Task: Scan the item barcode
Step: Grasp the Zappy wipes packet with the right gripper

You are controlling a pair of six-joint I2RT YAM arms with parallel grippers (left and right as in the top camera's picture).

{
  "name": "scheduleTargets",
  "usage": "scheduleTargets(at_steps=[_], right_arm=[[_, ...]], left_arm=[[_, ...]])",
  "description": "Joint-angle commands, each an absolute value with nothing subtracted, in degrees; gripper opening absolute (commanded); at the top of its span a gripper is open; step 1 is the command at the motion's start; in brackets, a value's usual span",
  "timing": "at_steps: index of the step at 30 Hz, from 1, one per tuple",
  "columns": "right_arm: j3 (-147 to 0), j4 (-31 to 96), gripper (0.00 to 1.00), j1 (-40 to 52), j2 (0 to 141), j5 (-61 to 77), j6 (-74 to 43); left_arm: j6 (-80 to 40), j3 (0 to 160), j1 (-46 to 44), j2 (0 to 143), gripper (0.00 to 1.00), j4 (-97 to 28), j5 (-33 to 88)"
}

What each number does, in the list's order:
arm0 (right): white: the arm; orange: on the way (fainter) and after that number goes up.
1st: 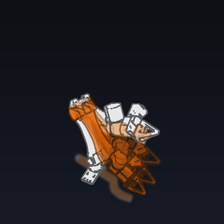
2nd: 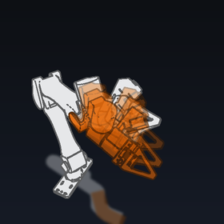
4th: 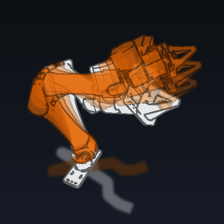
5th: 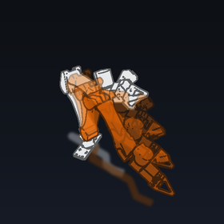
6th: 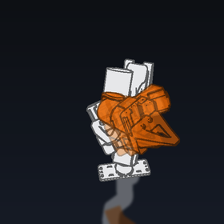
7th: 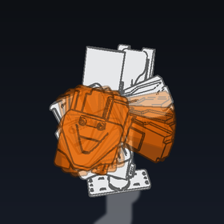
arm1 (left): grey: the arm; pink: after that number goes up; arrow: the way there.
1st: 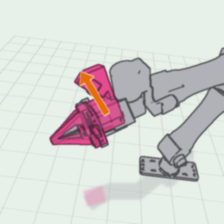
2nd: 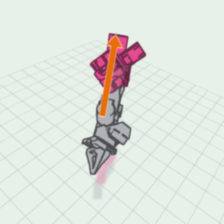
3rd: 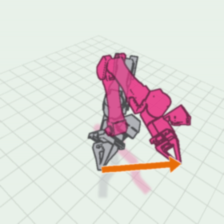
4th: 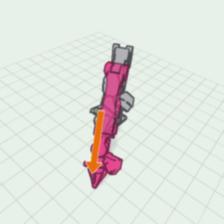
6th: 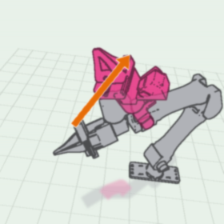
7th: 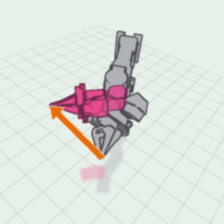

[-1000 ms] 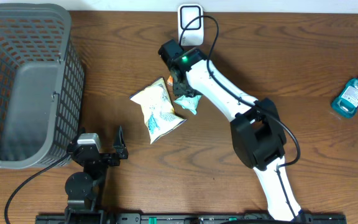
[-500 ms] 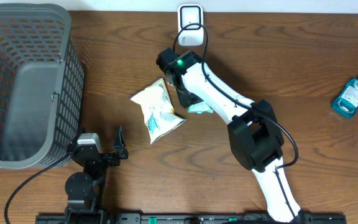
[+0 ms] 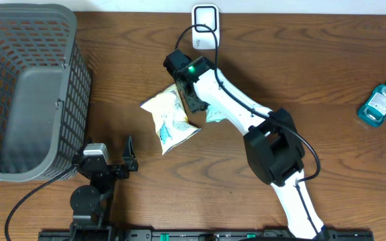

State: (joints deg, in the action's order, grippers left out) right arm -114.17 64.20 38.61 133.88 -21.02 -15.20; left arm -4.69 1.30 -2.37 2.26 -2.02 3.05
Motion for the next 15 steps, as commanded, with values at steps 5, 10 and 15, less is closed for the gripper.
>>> scheduleTargets(at_steps=[5,10,15], right_arm=[[-112.79,64.31,0.46,38.94,139.59,-26.68,-15.40],[-112.75,66.67,0.46,39.00,143.90,-27.53,-15.84],[-112.75,69.34,0.12,39.09,147.35,-26.98,-17.82]], left_arm=[[-4.99,0.23,-2.50,2.11,0.98,-3.77,2.96],[-4.99,0.23,-2.50,2.11,0.98,-3.77,2.96],[-4.99,0.23,-2.50,2.11,0.98,-3.77,2.96]])
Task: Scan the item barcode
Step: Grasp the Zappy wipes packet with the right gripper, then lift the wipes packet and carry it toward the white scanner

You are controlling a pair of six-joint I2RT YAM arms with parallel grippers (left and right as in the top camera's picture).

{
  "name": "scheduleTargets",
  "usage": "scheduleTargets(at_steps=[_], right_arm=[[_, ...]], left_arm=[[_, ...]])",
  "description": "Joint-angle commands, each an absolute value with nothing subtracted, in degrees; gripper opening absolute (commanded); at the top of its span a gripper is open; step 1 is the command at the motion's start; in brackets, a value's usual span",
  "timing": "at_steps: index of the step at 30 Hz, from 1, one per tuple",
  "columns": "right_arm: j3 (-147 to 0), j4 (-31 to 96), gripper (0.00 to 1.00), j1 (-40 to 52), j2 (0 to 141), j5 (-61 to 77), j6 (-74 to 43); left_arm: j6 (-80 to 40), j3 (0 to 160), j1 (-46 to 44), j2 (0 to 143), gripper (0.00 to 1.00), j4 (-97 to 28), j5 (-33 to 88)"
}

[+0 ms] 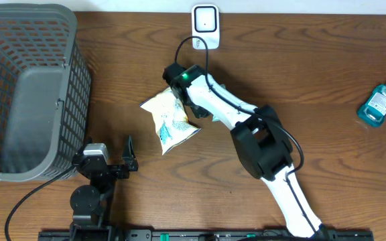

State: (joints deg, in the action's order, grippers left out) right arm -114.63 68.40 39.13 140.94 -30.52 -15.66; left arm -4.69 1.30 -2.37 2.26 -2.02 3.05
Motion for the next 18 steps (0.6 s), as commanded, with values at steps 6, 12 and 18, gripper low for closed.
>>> scheduleTargets(at_steps=[6,12,18], right_arm=[[-115.04,69.67,0.01,38.37,145.38,-10.13,-12.71],[-118.80,76.23,0.01,31.92,135.79,31.64,11.46],[-118.67,93.65,0.01,22.24,133.51,62.92,35.38]], left_arm=[[-4.99,0.23,-2.50,2.11,0.98,-3.77,2.96],[-4.99,0.23,-2.50,2.11,0.98,-3.77,2.96],[-4.99,0.23,-2.50,2.11,0.98,-3.77,2.96]])
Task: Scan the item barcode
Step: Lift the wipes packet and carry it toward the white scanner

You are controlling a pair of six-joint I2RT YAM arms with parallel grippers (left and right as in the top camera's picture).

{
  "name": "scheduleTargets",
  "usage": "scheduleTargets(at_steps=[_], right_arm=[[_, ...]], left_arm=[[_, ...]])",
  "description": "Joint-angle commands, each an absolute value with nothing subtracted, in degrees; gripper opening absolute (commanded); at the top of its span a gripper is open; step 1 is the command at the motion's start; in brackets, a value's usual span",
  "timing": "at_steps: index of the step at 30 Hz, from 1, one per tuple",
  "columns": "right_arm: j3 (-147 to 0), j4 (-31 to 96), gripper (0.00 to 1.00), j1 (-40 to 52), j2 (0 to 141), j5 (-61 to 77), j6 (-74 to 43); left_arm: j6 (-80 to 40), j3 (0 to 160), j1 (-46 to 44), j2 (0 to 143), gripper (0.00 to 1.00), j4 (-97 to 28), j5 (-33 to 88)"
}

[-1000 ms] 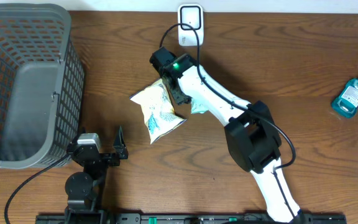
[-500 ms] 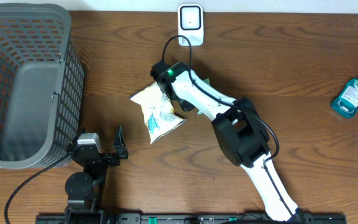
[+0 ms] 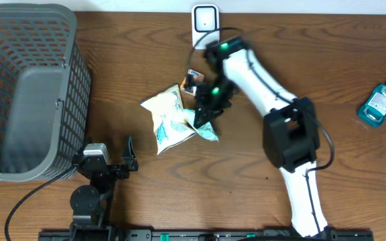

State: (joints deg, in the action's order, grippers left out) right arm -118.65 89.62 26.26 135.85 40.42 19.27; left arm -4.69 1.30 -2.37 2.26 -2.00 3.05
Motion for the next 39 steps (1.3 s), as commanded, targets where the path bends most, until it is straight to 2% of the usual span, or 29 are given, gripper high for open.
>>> scheduleTargets(at_steps=[1,5,8,11,18,21,22,25,27,30,39], right_arm=[[-118.67,96.55,0.01,21.04,133.51,66.04,38.00],[-118.43,97.51,0.01,19.64,133.51,74.78,31.73],[-118.43,97.51,0.01,19.46,133.49,81.47,22.46],[-118.43,97.51,0.01,19.44,133.49,81.82,12.43],[-118.43,97.51,0.01,19.42,133.49,82.41,14.41],[-118.43,96.38,0.01,19.33,133.49,74.15,26.92],[-118.43,95.50,0.01,19.44,133.49,67.64,28.51],[-118.45,90.17,0.01,19.55,133.49,57.23,21.98],[-118.45,82.94,0.01,19.44,133.47,45.65,15.51],[-118.45,75.37,0.01,19.44,133.47,36.73,12.45],[-120.05,48.99,0.01,19.44,133.38,34.76,9.82]], left_arm=[[-4.99,0.23,-2.50,2.11,0.98,-3.77,2.96],[-4.99,0.23,-2.50,2.11,0.98,-3.77,2.96],[-4.99,0.23,-2.50,2.11,0.98,-3.77,2.96],[-4.99,0.23,-2.50,2.11,0.98,-3.77,2.96],[-4.99,0.23,-2.50,2.11,0.98,-3.77,2.96],[-4.99,0.23,-2.50,2.11,0.98,-3.77,2.96],[-4.99,0.23,-2.50,2.11,0.98,-3.77,2.94],[-4.99,0.23,-2.50,2.11,0.98,-3.77,2.96],[-4.99,0.23,-2.50,2.11,0.98,-3.77,2.94],[-4.99,0.23,-2.50,2.11,0.98,-3.77,2.96],[-4.99,0.23,-2.50,2.11,0.98,-3.77,2.96]])
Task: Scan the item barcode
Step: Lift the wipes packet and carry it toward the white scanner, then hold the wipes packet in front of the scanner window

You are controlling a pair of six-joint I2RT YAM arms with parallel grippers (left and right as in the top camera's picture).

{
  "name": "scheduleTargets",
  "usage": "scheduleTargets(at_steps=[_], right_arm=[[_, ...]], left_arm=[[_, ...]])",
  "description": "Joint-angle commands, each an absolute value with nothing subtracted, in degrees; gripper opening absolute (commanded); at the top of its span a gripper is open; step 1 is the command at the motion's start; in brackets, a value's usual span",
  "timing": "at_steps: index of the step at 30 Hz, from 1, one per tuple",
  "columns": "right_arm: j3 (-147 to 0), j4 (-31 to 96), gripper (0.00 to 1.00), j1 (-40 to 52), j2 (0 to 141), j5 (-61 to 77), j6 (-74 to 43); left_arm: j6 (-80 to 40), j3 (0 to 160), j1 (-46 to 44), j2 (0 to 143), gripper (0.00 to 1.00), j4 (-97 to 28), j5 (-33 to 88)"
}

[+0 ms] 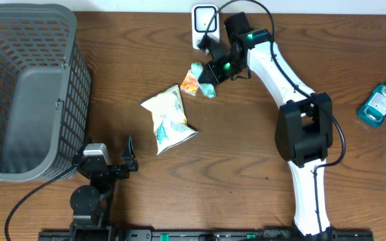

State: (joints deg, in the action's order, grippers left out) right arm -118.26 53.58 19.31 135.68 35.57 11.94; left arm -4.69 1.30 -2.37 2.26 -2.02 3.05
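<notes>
Only the overhead view shows this moment. A white barcode scanner (205, 20) stands at the table's far edge. My right gripper (213, 75) hangs just below and right of it, shut on a small teal packet (207, 90). Right beside the teal packet, a small orange packet (189, 82) lies on the table. A white snack bag (168, 120) with a teal print lies flat further toward the front. My left gripper (129, 155) rests at the front left, far from all of these; its jaw state does not show.
A large grey mesh basket (25, 94) fills the left side. At the right edge stand a blue bottle (379, 100) and a small item. The scanner's black cable loops over the right arm.
My right gripper has moved from beside the snack bag's right edge up toward the scanner, taking the teal packet with it. The snack bag and orange packet stayed put.
My right gripper first sat over the snack bag's right edge with the teal packet beside it. Then it was lower on the same spot. Then it was on the teal packet, with the orange packet uncovered. Now it holds the teal packet below the scanner.
</notes>
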Motion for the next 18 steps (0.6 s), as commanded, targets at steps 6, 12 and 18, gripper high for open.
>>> scheduleTargets(at_steps=[6,12,18], right_arm=[[-120.31,25.67,0.01,20.10,133.40,22.94,2.79],[-120.31,12.53,0.01,20.34,134.43,12.80,2.13],[-120.31,1.28,0.01,20.36,136.55,5.76,2.15]], left_arm=[[-4.99,0.23,-2.50,2.11,0.97,-3.77,2.96],[-4.99,0.23,-2.50,2.11,0.98,-3.77,2.96],[-4.99,0.23,-2.50,2.11,0.98,-3.77,2.96]])
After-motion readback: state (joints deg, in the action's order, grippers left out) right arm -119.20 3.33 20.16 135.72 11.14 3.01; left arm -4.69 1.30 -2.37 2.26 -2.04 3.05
